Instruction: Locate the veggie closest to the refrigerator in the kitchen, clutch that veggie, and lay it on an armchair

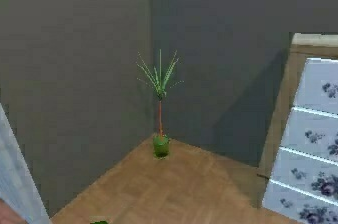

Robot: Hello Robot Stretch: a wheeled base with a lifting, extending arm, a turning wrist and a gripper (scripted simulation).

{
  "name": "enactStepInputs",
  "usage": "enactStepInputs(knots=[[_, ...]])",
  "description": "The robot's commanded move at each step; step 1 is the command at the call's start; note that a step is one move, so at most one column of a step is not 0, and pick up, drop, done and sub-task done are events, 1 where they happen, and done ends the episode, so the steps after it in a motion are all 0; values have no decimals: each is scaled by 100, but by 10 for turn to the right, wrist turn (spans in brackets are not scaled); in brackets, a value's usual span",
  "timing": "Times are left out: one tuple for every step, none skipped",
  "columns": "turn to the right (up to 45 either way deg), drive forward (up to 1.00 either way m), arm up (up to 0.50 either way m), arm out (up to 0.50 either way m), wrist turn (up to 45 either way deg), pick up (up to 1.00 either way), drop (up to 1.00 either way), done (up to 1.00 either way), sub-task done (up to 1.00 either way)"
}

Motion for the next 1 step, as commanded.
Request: enactStepInputs(knots=[[270, 0, 0, 0, 0, 0, 0, 0, 0]])
